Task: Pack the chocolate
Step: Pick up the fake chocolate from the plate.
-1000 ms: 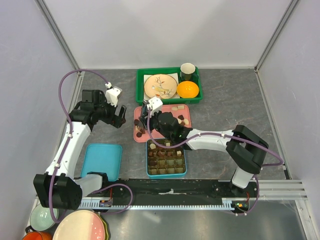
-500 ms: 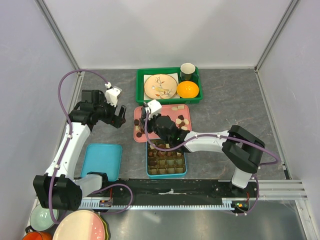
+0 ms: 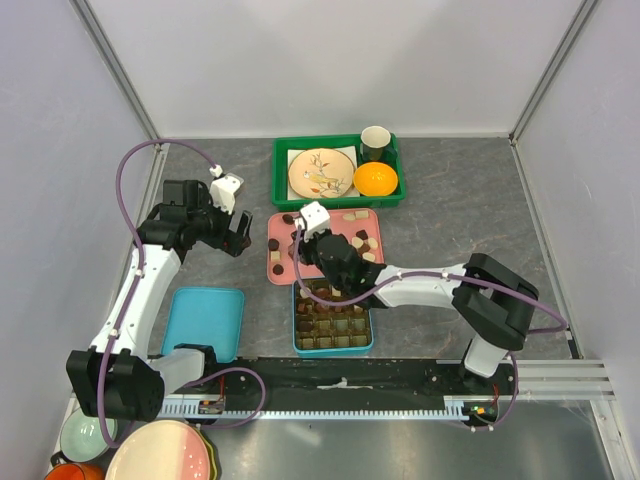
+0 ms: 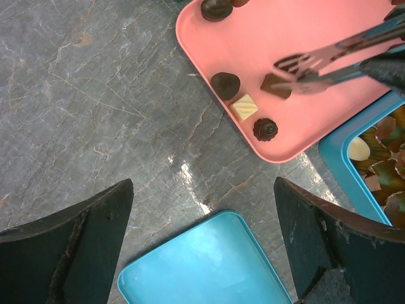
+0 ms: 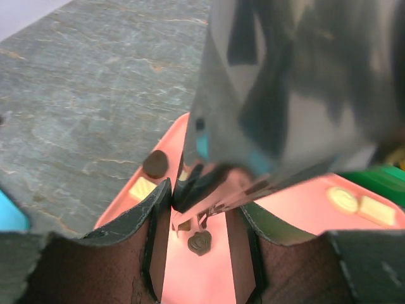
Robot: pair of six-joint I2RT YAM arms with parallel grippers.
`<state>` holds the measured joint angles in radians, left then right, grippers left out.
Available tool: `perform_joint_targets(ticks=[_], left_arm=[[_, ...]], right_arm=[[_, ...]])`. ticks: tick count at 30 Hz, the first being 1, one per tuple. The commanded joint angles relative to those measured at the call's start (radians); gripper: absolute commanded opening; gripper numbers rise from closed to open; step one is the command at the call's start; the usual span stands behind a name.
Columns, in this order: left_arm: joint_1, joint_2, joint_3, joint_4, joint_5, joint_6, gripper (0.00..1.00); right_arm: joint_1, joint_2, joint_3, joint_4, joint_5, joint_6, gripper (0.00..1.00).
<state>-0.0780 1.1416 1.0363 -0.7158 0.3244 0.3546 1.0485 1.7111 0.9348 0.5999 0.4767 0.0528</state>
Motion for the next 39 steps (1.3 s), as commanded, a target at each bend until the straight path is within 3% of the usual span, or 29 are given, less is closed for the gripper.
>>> perform_joint_targets(ticks=[1, 15, 28, 39], left_arm=[[0.007, -0.023, 0.024, -0.004, 0.030, 0.037, 0.99], [0.007, -0.025, 0.034, -0.007, 0.027, 0.041, 0.99], [0.007, -0.028, 0.030, -0.010, 0.022, 0.047, 0.99], [0.009, -0.029, 0.034, -0.013, 0.018, 0.049, 0.99]], right_arm=[[-0.019, -0.039, -0.019, -0.043, 0.034, -0.045, 0.45], [-0.022, -0.038, 0.050, -0.016, -0.032, -0.022, 0.52], [-0.022, -0.073, 0.071, 0.001, -0.069, -0.007, 0.52], [-0.024, -0.007, 0.062, 0.001, -0.056, 0.015, 0.52]])
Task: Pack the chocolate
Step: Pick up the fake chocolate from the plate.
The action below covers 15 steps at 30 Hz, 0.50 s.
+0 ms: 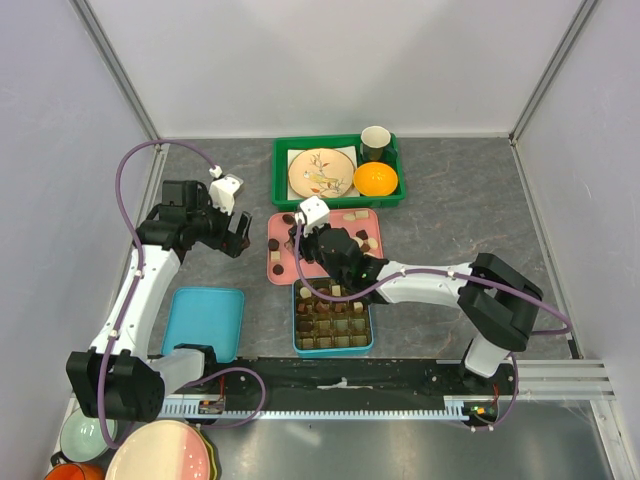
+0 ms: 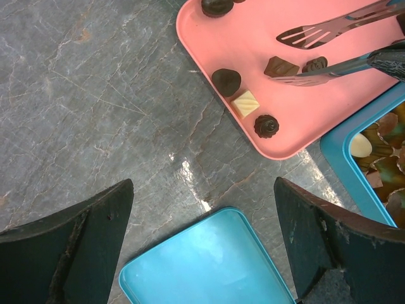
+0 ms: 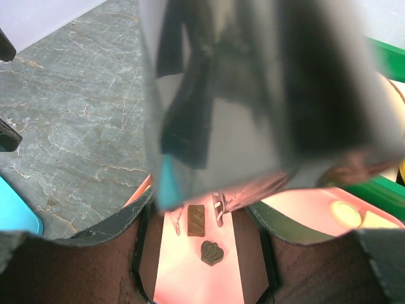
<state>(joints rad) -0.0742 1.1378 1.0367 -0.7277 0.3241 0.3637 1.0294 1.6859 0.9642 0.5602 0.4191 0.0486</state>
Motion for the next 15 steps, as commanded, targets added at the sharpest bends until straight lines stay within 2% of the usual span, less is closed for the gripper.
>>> perform_joint_targets(ticks=[1, 15], left_arm=[[0.005, -0.026, 0.036, -0.001, 0.020, 0.041, 0.99], [0.008, -0.030, 0.034, -0.006, 0.020, 0.040, 0.99]], right_arm=[[-0.008, 0.023, 0.033, 0.041, 0.001, 0.020, 0.52], [-0.029, 0.075, 0.015, 0.049, -0.019, 0.066, 0.51]])
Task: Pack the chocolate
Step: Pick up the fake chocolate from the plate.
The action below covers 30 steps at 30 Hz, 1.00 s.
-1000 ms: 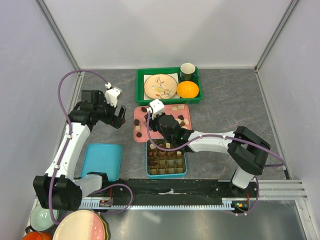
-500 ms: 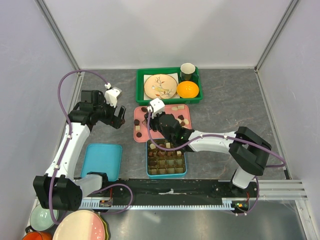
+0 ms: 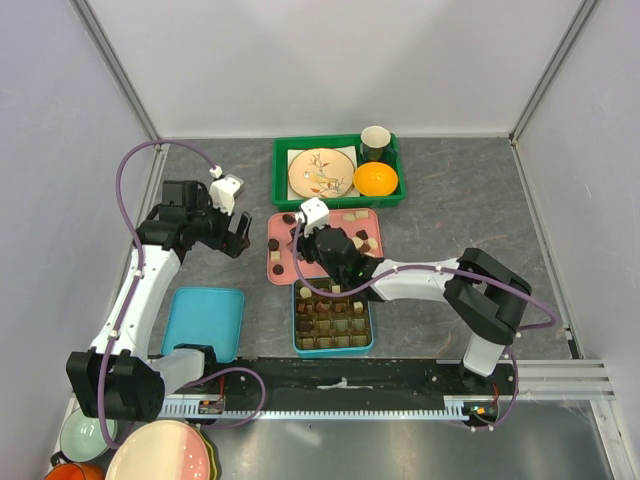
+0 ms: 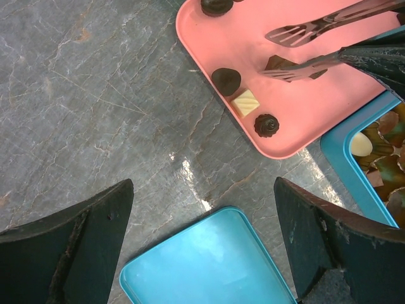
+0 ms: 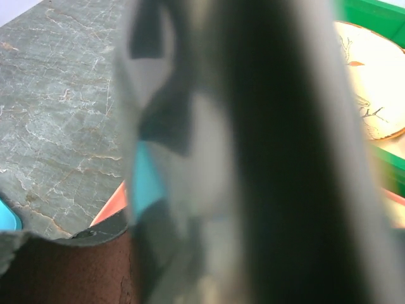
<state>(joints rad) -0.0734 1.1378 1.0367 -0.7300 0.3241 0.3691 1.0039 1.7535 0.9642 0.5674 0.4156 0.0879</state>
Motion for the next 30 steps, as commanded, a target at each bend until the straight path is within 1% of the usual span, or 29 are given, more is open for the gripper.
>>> perform_joint_targets(ticks=[1, 3, 6, 9, 15, 18, 23, 27, 28, 30], left_arm=[[0.007, -0.030, 0.034, -0.003, 0.021, 0.034, 0.99], [0.007, -0.030, 0.036, -0.005, 0.023, 0.033, 0.99], [0.007, -0.030, 0.033, -0.003, 0.020, 0.034, 0.99], [0.007, -0.029, 0.029, -0.003, 0.020, 0.036, 0.99], [0.007, -0.023, 0.026, -0.005, 0.020, 0.031, 0.99], [0.007, -0.019, 0.028, -0.003, 0.016, 0.034, 0.99], [0.009, -0.018, 0.026, -0.003, 0.003, 0.042, 0.99], [0.009, -0.009, 0.022, -0.005, -0.002, 0.045, 0.99], [0.009, -0.006, 0.020, -0.003, -0.002, 0.047, 0.99], [0.009, 0.000, 0.016, 0.000, 0.004, 0.042, 0.99]], right_arm=[[-0.005, 0.008, 0.015, 0.043, -0.021, 0.030, 0.49], [-0.005, 0.003, 0.013, 0.043, -0.027, 0.033, 0.47], [-0.007, -0.006, 0.022, 0.023, -0.028, 0.044, 0.42], [-0.016, -0.022, 0.044, -0.040, -0.023, 0.055, 0.35], [-0.016, -0.072, 0.051, -0.066, -0.034, 0.046, 0.27], [-0.016, -0.118, 0.065, -0.061, -0.044, 0.018, 0.25], [-0.014, -0.241, 0.082, -0.099, -0.089, -0.016, 0.25], [-0.002, -0.354, 0.044, -0.185, -0.127, 0.004, 0.24], [0.005, -0.406, 0.030, -0.201, -0.141, 0.010, 0.24], [0.042, -0.452, -0.011, -0.263, -0.146, 0.021, 0.24]])
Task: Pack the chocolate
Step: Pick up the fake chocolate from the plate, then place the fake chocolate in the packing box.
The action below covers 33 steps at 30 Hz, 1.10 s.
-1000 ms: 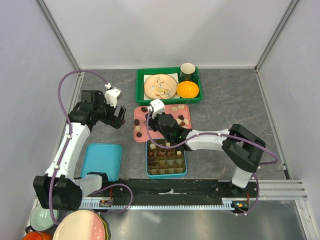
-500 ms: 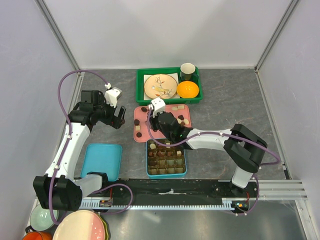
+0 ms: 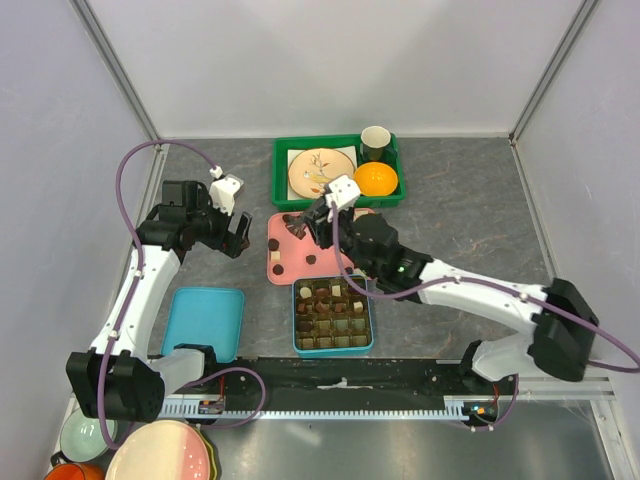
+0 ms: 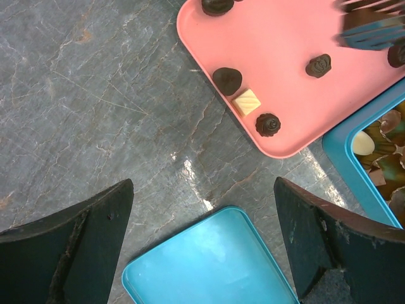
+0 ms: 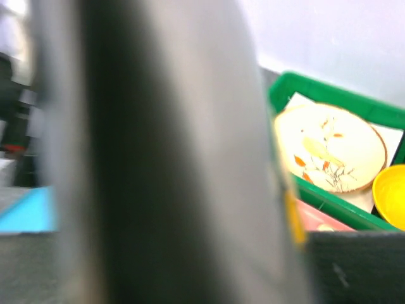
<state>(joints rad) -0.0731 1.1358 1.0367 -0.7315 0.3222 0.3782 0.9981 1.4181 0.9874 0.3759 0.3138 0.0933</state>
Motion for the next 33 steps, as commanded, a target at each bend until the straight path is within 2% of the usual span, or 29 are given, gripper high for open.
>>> perform_joint_targets(ticks=[1, 9, 15, 23, 26, 33], left_arm=[[0.009, 0.005, 0.014, 0.004, 0.006, 0.031, 0.99], [0.009, 0.012, -0.003, 0.012, 0.018, 0.022, 0.99], [0.009, 0.002, -0.010, 0.011, 0.014, 0.027, 0.99], [0.009, -0.010, -0.006, 0.000, 0.023, 0.018, 0.99], [0.009, -0.013, -0.003, -0.003, 0.021, 0.019, 0.99], [0.009, -0.015, 0.000, -0.006, 0.028, 0.018, 0.99]], right_arm=[[0.066, -0.160, -0.047, -0.095, -0.032, 0.025, 0.24], [0.273, -0.309, -0.190, -0.273, 0.071, 0.147, 0.23], [0.367, -0.361, -0.225, -0.373, 0.145, 0.203, 0.22], [0.389, -0.395, -0.225, -0.471, 0.159, 0.238, 0.25], [0.390, -0.387, -0.233, -0.470, 0.163, 0.246, 0.31], [0.390, -0.366, -0.248, -0.407, 0.195, 0.230, 0.35]])
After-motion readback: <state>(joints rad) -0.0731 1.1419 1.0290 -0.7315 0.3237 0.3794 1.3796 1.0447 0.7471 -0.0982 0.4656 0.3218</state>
